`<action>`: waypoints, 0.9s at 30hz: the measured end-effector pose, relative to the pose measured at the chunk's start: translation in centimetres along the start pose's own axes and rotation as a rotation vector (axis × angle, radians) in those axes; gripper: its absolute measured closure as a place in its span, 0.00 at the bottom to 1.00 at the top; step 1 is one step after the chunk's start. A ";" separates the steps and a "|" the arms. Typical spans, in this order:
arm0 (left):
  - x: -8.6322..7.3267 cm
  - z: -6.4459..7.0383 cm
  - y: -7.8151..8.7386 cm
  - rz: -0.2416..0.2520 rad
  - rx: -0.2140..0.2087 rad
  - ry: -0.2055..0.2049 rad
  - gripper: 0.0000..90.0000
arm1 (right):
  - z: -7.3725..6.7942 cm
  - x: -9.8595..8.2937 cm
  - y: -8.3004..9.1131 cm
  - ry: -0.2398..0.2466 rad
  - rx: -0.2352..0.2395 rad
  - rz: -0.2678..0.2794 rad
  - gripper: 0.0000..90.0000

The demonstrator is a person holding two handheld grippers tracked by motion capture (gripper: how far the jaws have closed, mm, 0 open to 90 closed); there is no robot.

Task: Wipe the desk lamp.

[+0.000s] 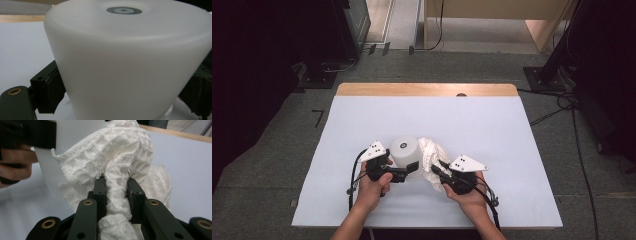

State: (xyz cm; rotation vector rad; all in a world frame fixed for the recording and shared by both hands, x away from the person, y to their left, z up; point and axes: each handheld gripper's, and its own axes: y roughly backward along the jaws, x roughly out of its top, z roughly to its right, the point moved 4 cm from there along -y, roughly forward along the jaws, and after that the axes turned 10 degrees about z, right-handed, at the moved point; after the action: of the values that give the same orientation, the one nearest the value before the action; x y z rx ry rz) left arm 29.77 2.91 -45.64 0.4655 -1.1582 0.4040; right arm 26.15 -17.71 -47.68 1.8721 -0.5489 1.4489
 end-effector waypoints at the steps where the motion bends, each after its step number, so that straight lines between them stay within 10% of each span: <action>1: 0.0 -0.1 0.1 0.005 0.003 0.000 0.09 | 0.0 -0.1 -0.1 0.001 0.001 -0.003 0.82; 16: -2.6 2.3 -2.3 -0.154 -0.063 -0.121 0.09 | 1.3 2.6 2.2 -0.016 -0.036 0.118 0.82; 27: -0.8 1.3 -0.9 -0.021 -0.009 -0.106 0.09 | 0.9 0.2 0.3 -0.024 -0.012 0.020 0.82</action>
State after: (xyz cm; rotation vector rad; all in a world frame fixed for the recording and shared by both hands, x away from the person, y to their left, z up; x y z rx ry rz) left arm 28.92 1.40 -46.05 0.4960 -1.2564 0.3588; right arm 26.60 -18.61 -47.56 1.8816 -0.5879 1.4354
